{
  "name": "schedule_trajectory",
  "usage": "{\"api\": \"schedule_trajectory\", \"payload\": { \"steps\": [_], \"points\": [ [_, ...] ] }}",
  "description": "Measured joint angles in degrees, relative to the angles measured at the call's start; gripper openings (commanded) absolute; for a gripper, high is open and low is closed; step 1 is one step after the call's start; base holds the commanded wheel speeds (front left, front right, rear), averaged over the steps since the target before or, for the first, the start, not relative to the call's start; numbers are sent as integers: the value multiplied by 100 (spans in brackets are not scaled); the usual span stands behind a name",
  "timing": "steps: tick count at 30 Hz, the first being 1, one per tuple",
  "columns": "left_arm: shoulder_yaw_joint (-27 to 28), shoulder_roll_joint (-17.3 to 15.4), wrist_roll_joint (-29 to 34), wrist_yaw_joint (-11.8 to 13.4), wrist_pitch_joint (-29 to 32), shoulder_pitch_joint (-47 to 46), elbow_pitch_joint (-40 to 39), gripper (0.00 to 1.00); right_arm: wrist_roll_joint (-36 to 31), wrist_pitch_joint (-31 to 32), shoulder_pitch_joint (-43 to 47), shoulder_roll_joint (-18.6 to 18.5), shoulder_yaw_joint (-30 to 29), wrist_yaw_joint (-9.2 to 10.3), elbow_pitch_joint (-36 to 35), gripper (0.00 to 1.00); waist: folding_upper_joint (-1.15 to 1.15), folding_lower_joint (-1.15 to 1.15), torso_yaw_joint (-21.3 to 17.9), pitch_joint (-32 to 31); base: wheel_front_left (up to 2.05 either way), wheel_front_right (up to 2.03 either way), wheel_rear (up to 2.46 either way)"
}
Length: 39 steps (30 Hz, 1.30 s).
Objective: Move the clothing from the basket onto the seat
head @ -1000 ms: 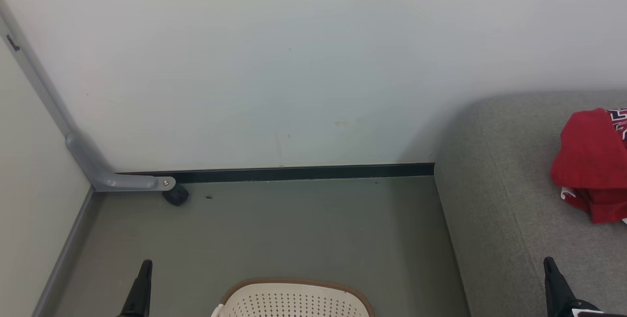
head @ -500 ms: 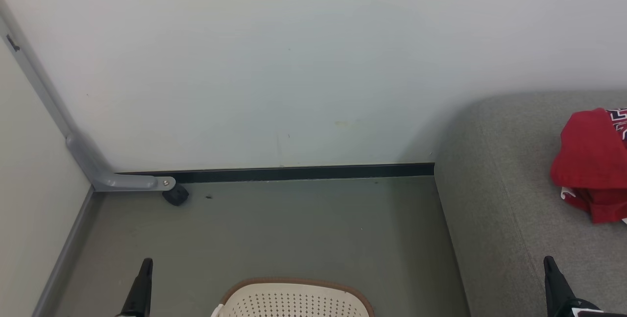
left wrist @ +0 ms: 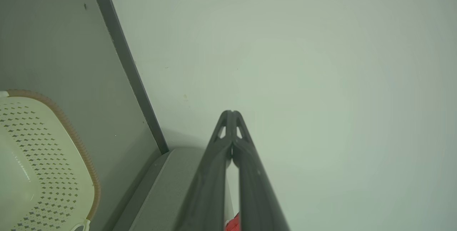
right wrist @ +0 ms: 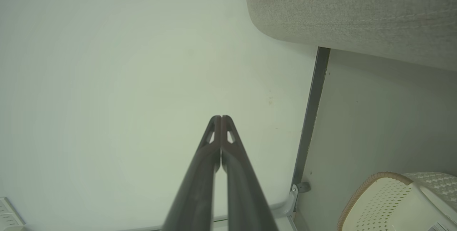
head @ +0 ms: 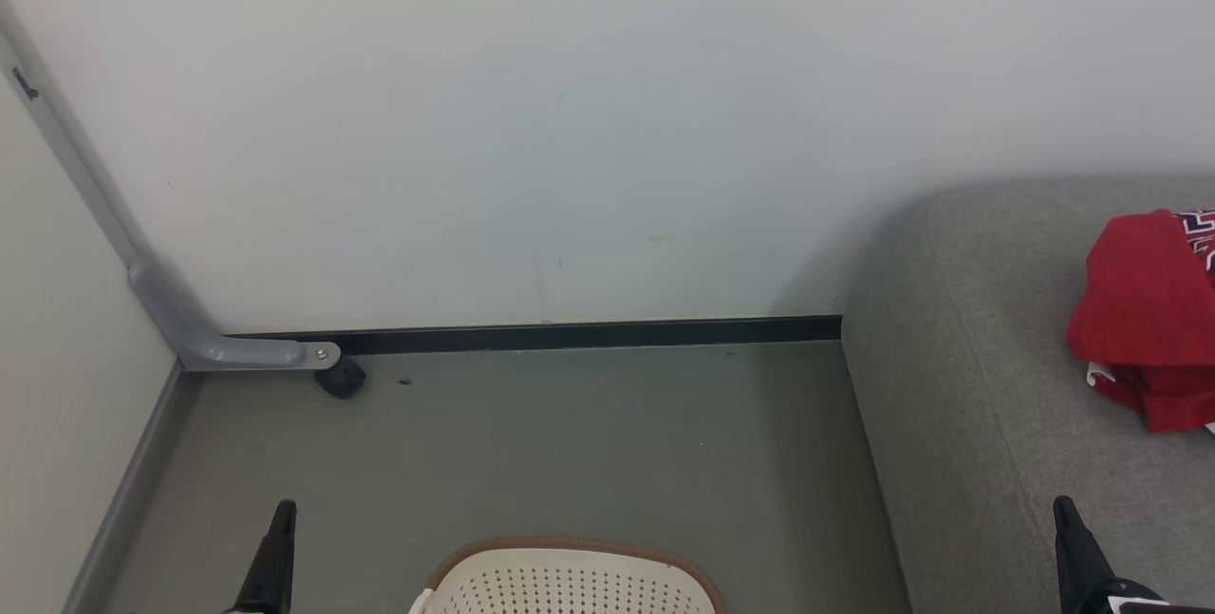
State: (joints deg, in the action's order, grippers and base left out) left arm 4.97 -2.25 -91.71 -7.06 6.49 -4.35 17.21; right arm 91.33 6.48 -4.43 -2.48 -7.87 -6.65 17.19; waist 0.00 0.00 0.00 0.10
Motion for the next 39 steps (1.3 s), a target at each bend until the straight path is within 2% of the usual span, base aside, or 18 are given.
{"api": "schedule_trajectory", "payload": {
  "steps": [39],
  "points": [
    [0, 1, 0, 0, 0, 0, 0, 0, 1, 0, 0, 0, 0, -16, -1, 0, 0, 0, 0, 0, 0, 0, 0]
  ]
}}
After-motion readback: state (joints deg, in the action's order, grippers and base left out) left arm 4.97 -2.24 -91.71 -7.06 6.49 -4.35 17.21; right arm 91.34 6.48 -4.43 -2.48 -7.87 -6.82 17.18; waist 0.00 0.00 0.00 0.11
